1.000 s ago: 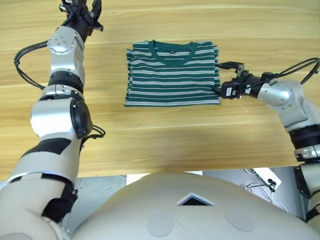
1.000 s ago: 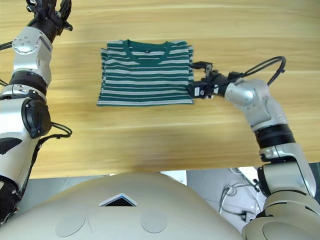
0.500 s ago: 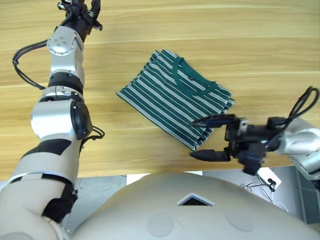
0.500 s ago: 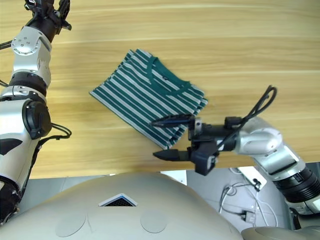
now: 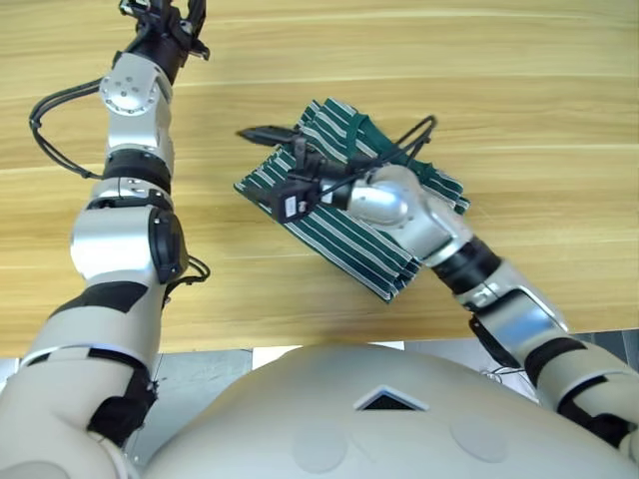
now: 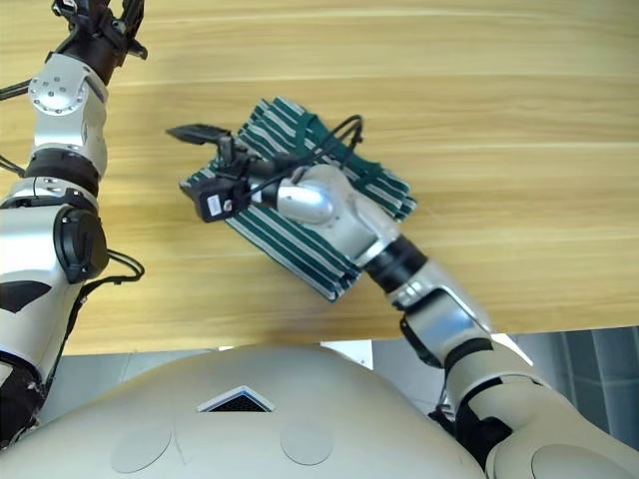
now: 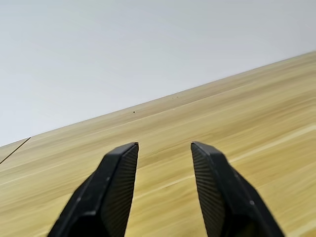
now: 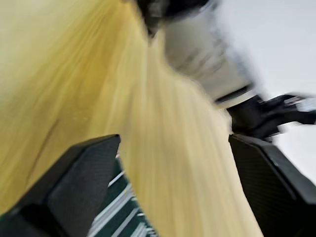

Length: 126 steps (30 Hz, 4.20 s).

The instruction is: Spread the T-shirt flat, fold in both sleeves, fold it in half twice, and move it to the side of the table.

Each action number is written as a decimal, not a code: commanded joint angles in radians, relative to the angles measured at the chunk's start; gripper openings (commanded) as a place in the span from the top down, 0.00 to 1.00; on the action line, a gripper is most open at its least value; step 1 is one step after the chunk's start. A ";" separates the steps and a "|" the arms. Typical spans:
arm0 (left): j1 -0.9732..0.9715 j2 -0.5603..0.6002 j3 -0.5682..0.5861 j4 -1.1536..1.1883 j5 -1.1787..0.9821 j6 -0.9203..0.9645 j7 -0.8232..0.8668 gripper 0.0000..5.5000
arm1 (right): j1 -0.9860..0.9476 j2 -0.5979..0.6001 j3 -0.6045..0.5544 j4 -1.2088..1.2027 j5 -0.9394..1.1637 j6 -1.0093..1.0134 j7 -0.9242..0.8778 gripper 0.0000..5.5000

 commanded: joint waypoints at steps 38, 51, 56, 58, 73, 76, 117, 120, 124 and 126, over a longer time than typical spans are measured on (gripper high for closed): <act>0.603 0.242 -0.386 -0.931 -0.070 -0.267 -0.723 0.55 | 0.490 -0.568 -0.633 -0.422 0.597 -0.246 0.703 0.25; 0.755 0.400 -0.514 -1.168 0.330 -0.249 -0.702 0.36 | 1.042 -0.766 -0.823 -0.625 0.262 -0.292 0.670 0.25; 0.730 0.368 -0.575 -1.138 0.387 -0.234 -0.658 0.36 | 0.997 -0.766 -0.791 -0.545 0.118 -0.242 0.567 0.25; 0.715 0.355 -0.594 -1.130 0.393 -0.234 -0.644 0.36 | 0.984 -0.774 -0.784 -0.526 0.089 -0.225 0.534 0.25; 0.614 0.284 -0.692 -1.016 0.455 -0.283 -0.528 0.35 | 0.917 -0.804 -0.680 -0.473 0.029 -0.176 0.420 0.39; 0.601 0.292 -0.705 -0.996 0.484 -0.293 -0.509 0.35 | 0.902 -0.799 -0.650 -0.469 0.029 -0.173 0.413 0.50; 0.666 0.430 -0.685 -1.193 0.077 -0.262 -0.634 1.00 | 0.960 -0.884 -0.636 -0.563 0.197 -0.233 0.363 1.00; 0.721 0.497 -0.653 -1.265 -0.033 -0.241 -0.676 1.00 | 1.031 -0.913 -0.688 -0.609 0.268 -0.278 0.370 1.00; 0.766 0.536 -0.609 -1.317 -0.146 -0.224 -0.715 1.00 | 1.115 -0.928 -0.756 -0.641 0.335 -0.334 0.379 1.00; 0.793 0.558 -0.591 -1.325 -0.167 -0.231 -0.734 1.00 | 1.142 -0.934 -0.791 -0.647 0.361 -0.353 0.387 1.00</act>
